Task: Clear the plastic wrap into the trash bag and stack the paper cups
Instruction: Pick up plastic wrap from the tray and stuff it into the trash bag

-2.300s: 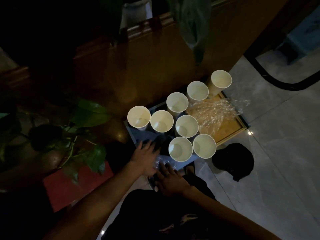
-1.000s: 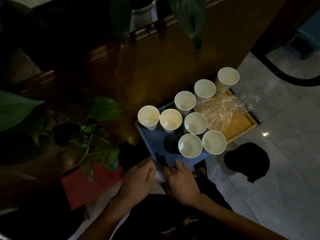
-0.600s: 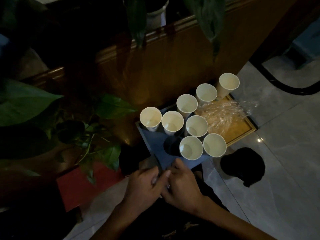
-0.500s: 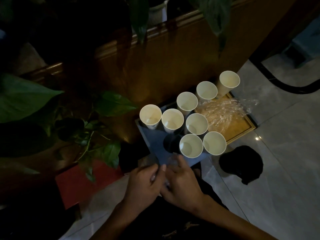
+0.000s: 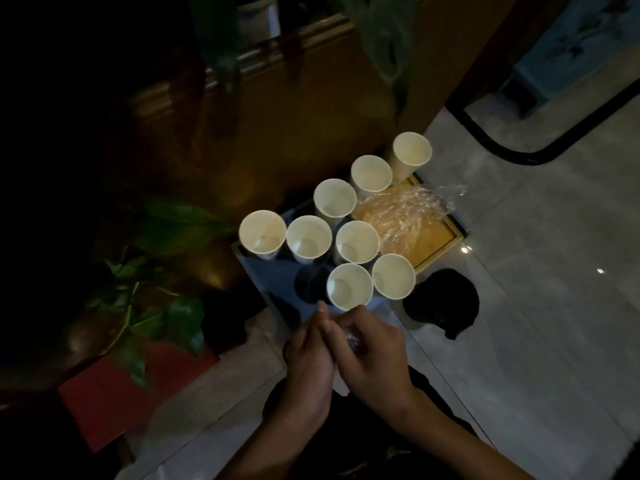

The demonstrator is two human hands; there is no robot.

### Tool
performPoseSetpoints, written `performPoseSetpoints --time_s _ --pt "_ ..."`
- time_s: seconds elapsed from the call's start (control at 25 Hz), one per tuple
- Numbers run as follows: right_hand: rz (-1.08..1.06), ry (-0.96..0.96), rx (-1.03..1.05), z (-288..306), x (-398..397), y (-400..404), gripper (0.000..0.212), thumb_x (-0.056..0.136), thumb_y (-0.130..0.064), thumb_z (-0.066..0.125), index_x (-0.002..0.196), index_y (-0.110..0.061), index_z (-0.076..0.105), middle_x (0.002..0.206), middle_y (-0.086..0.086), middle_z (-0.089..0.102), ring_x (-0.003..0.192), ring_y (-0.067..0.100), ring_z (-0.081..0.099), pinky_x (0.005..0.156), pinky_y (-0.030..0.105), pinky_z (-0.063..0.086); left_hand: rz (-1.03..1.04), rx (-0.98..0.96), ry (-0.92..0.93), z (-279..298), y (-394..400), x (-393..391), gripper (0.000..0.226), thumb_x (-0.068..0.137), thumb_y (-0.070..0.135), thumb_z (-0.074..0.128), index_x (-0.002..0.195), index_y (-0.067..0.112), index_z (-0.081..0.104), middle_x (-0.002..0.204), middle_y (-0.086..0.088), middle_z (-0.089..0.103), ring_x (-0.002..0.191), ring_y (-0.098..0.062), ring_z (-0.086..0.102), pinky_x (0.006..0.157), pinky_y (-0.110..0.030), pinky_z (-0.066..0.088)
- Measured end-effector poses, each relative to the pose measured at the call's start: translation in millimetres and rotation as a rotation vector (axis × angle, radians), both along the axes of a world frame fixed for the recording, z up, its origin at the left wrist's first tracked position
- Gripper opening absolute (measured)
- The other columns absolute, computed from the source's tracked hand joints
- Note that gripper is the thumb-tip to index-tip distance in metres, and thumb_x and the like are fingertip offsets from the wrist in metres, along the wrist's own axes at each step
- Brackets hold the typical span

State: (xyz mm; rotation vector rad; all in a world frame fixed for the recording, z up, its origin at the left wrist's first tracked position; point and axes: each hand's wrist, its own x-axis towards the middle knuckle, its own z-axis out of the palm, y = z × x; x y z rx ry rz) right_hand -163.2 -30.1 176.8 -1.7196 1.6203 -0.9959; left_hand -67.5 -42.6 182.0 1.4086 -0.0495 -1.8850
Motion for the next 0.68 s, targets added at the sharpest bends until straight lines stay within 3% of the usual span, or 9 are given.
performPoseSetpoints --time_s 0.04,0.16,0.32,0.48,0.6,0.68 --pt "-0.055 0.009 -0.012 0 -5 0 0.025 0.096 -0.037 0.066 0.078 -0.019 0.062 0.070 -0.013 0.064 0.064 -0.001 0.061 0.055 0.020 0.046 -0.014 0.019 0.053 4 -2 -10 0.033 0.105 0.026 0.032 0.099 0.010 0.060 0.094 -0.014 0.067 0.098 -0.019 0.064 0.097 -0.036 0.048" --pt "-0.154 0.064 -0.028 0 -19 0 0.022 0.093 -0.031 0.064 0.077 -0.020 0.053 0.073 -0.010 0.054 0.066 -0.001 0.052 0.057 0.014 0.036 -0.036 -0.021 0.194 8 2 -33 0.029 0.103 0.025 0.037 0.096 0.010 0.061 0.069 -0.002 0.071 0.073 -0.007 0.070 0.069 -0.024 0.055" --pt "-0.174 -0.026 -0.040 2 -39 4 0.011 0.095 -0.022 0.054 0.095 -0.012 0.058 0.104 -0.002 0.055 0.096 0.014 0.057 0.077 0.029 0.046 -0.091 -0.001 0.265 7 -4 -54 0.046 0.094 0.043 0.048 0.097 0.008 0.077 0.100 -0.014 0.074 0.097 -0.021 0.072 0.078 -0.032 0.054" --pt "-0.159 -0.141 0.057 6 -73 -2 0.032 0.093 -0.027 0.055 0.122 -0.022 0.067 0.119 -0.013 0.068 0.113 0.008 0.063 0.090 0.037 0.053 -0.052 0.055 0.411 7 -14 -84 0.052 0.095 0.045 0.044 0.109 0.005 0.074 0.115 -0.017 0.071 0.108 -0.027 0.069 0.077 -0.032 0.060" --pt "-0.157 -0.176 0.053 2 -116 -1 0.024 0.092 -0.034 0.064 0.112 -0.025 0.075 0.117 -0.016 0.071 0.115 0.004 0.064 0.091 0.038 0.054 -0.095 0.050 0.477 12 -20 -117 0.066 0.088 0.061 0.051 0.116 0.005 0.072 0.123 -0.016 0.068 0.118 -0.028 0.064 0.092 -0.037 0.055" --pt "-0.178 -0.181 0.053 0 -147 0 0.017 0.096 -0.030 0.061 0.102 -0.022 0.075 0.107 -0.014 0.071 0.105 0.005 0.066 0.084 0.039 0.055 -0.172 0.065 0.469 14 -22 -146 0.075 0.086 0.064 0.051 0.120 0.001 0.068 0.127 -0.019 0.065 0.121 -0.030 0.061 0.102 -0.040 0.046"
